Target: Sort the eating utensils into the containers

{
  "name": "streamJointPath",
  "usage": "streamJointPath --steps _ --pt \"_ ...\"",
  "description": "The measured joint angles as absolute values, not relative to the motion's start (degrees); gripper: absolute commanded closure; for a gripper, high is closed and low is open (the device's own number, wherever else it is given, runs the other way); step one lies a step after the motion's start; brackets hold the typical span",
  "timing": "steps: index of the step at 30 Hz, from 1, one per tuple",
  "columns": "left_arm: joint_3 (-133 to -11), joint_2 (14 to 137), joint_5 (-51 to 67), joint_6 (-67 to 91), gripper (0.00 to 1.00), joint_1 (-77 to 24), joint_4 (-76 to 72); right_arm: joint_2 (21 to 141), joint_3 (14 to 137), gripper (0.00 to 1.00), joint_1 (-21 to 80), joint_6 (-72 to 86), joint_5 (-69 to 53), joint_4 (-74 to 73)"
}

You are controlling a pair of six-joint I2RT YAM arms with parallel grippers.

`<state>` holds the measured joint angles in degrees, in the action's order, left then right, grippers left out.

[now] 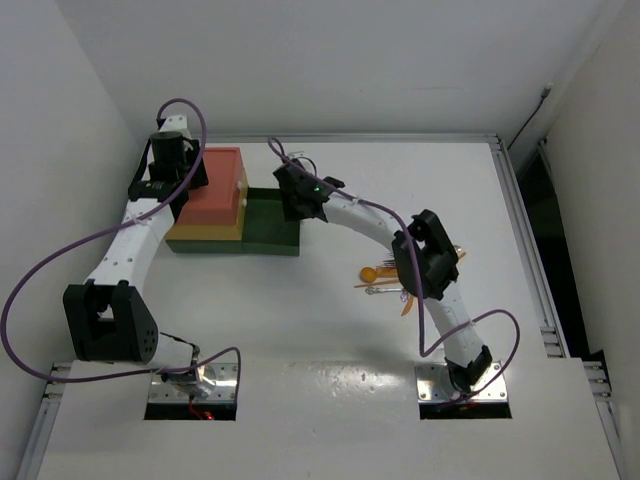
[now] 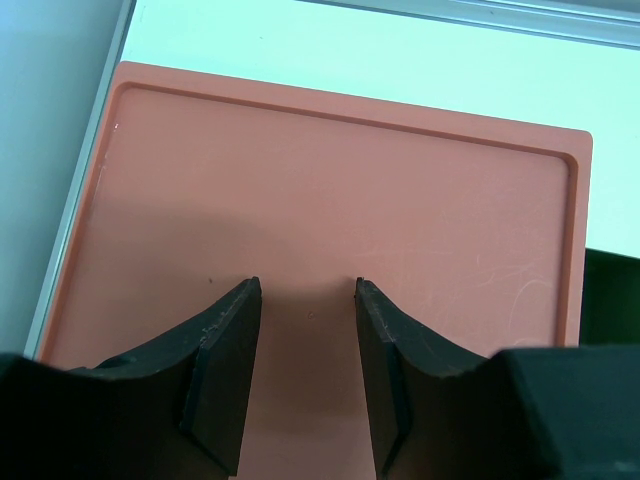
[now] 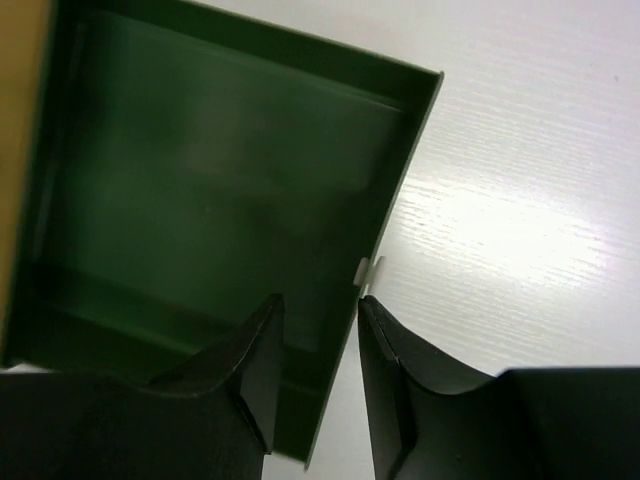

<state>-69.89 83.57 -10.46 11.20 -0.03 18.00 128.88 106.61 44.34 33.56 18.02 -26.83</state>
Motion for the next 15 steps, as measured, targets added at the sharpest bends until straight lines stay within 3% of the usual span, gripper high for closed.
streamJointPath --steps 6,10,12,14,15 --pt "-69.6 83.1 -10.0 11.1 0.51 0.0 17.5 122.5 105.7 0.64 44.2 32.2 14.2 -25.9" --pt "-69.7 81.6 -8.0 9.8 0.45 0.2 17.7 117.3 105.3 0.65 43.2 27.8 9.9 -26.0" --pt "-70.1 81.3 -6.2 8.8 0.40 0.4 18.3 114.5 103.6 0.50 42.2 24.1 7.0 -25.7" --pt "-70.9 81.2 -3.9 7.5 0.35 0.5 19.9 109.8 99.0 0.44 39.9 21.0 5.0 -25.9" --pt "-71.7 81.2 -2.9 6.9 0.32 0.3 21.1 107.7 96.5 0.36 38.7 19.2 4.0 -26.3"
